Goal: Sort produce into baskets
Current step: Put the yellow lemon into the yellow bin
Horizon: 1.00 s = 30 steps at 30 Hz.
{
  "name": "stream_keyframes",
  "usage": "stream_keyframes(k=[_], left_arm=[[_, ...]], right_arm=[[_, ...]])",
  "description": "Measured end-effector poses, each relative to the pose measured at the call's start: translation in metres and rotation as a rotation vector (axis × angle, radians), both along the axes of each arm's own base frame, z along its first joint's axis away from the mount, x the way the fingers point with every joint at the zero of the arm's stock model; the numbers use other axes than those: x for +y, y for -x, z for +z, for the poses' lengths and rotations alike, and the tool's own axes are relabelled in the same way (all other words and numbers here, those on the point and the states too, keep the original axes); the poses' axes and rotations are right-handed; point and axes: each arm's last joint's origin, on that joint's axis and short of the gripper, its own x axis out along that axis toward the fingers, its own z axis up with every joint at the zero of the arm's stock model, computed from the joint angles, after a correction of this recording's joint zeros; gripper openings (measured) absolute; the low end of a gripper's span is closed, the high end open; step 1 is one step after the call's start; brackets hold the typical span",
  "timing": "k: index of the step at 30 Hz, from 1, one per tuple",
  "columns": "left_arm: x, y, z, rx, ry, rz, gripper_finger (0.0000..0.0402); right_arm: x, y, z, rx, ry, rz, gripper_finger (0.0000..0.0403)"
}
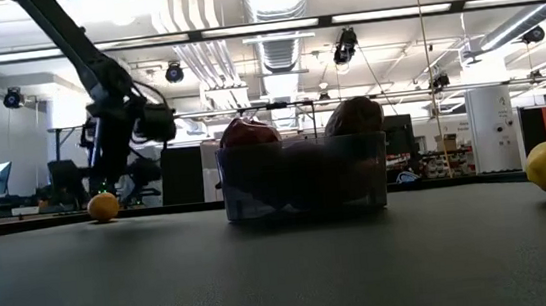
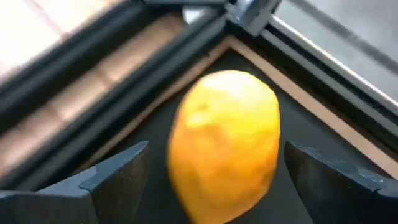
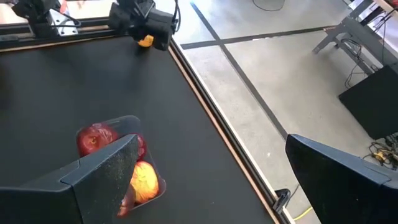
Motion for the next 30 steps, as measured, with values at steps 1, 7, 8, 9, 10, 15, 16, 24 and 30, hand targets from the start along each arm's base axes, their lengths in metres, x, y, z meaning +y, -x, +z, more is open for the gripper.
stream_keyframes(k=[1,7,8,9,10,15,16,24,30], left_arm=[[0.001,-0.001,-0.004,-0.016,-0.015,-0.001,0.0350],[0.003,-0.004,-0.009,-0.024,-0.091,0.069,0.0348],[0.003,-0.005,-0.009,-0.024,-0.102,0.075,0.0345],[0.003,-0.005,-0.009,-0.019,-0.108,0.076,0.0342],[0.003,-0.004,-0.009,-0.011,-0.101,0.076,0.0336],[0.000,-0.003,-0.011,-0.003,-0.052,0.068,0.0282],[0.000,-0.002,-0.011,-0.004,-0.045,0.068,0.0268],[-0.009,-0.008,0.001,0.029,0.055,-0.129,0.0224],[-0.042,-0.023,0.042,0.155,0.028,-0.445,0.0247]], right_arm=[[0.000,0.000,0.000,0.000,0.000,0.000,0.0400],[0.000,0.000,0.000,-0.008,-0.005,-0.005,0.0400],[0.000,-0.001,0.000,-0.013,-0.007,-0.006,0.0400],[0.000,-0.001,0.001,-0.018,-0.010,-0.008,0.0400],[0.000,-0.001,0.001,-0.021,-0.012,-0.009,0.0400],[0.000,-0.002,0.002,-0.036,-0.016,-0.011,0.0400],[0.000,-0.002,0.002,-0.037,-0.016,-0.011,0.0400],[0.000,-0.002,0.002,-0.039,-0.016,-0.010,0.0400],[-0.001,0.003,0.005,-0.022,0.018,0.021,0.0400]])
